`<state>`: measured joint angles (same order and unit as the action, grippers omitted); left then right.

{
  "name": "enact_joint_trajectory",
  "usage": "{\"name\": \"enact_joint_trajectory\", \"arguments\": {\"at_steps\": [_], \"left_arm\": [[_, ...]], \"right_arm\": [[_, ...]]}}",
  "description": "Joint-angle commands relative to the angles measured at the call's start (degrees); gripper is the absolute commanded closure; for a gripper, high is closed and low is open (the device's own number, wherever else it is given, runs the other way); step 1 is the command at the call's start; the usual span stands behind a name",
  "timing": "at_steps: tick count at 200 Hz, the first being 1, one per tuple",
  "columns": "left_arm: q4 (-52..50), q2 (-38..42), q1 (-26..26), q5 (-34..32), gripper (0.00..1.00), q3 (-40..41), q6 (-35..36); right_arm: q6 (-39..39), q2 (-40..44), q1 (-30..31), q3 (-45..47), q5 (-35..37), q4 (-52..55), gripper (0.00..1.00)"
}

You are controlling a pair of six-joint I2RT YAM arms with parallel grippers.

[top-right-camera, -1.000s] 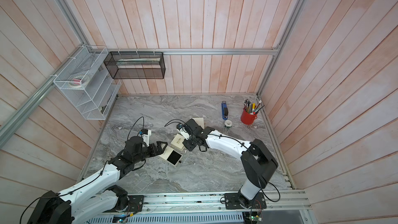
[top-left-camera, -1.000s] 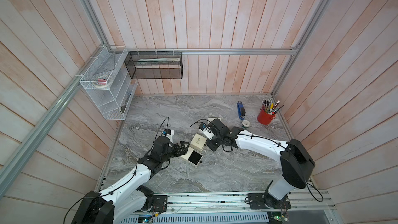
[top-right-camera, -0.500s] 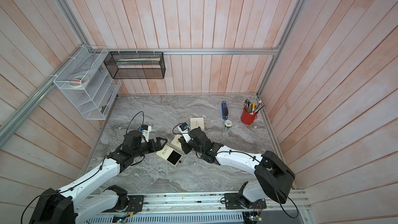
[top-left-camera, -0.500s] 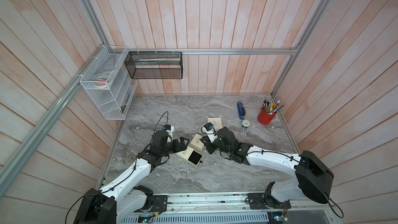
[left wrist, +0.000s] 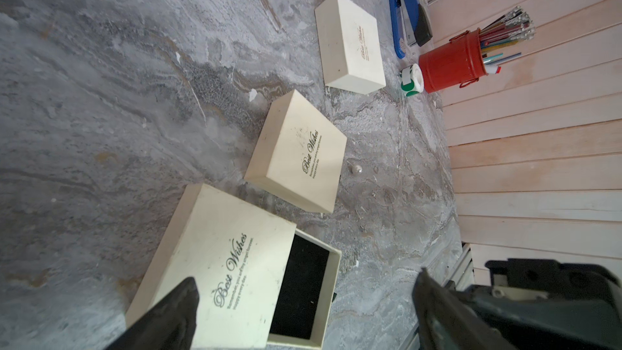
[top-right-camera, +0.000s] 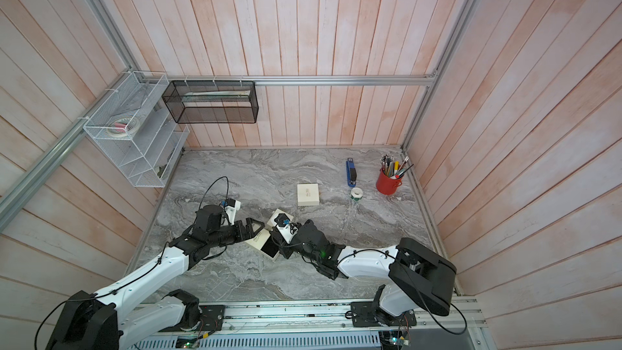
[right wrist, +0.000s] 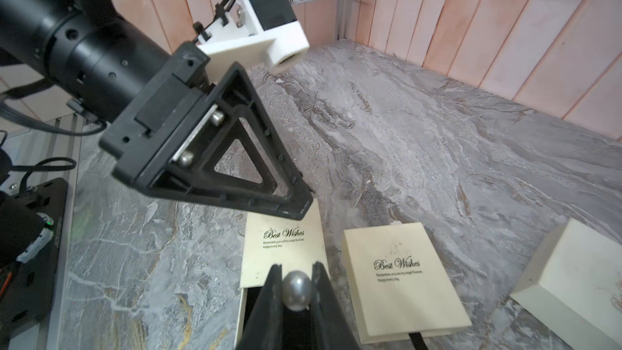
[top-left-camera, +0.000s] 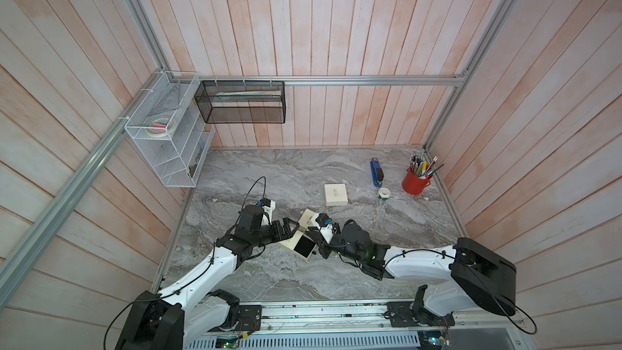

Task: Place the earrings into the drawer-style jewelry box
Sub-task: Insert the earring into the inner lining.

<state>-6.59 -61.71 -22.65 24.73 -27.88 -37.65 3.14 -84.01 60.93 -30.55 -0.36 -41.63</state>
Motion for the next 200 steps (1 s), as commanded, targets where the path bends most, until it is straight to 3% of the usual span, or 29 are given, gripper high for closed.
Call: {"name": "enact_joint_trajectory", "arguments": {"at_steps": [1,22,134,200], "left_arm": [[0.53,-0.03,-0.05,1.69,0.00,1.93,-1.17],[0.74,0.11,-1.14,1.29,0.02,2.64,-1.79],[3.07,0.23,-3.03,-2.95,0.45,5.08,-3.13],[4.20,-0.76,-2.37,-3.25,0.51,4.46,-2.43]], "right_arm": [[-0.44,-2.05,0.33,0.62,-4.32,-5.78,1.00],[0.47,-3.53,0.30,-0.13,-6.76,-3.92,1.00],[4.57,-10.39,-0.72,0.77,-6.23,-6.36,1.00],[7.98,-12.63,-2.81,-0.03,-7.87,-6.21,1.00]]}}
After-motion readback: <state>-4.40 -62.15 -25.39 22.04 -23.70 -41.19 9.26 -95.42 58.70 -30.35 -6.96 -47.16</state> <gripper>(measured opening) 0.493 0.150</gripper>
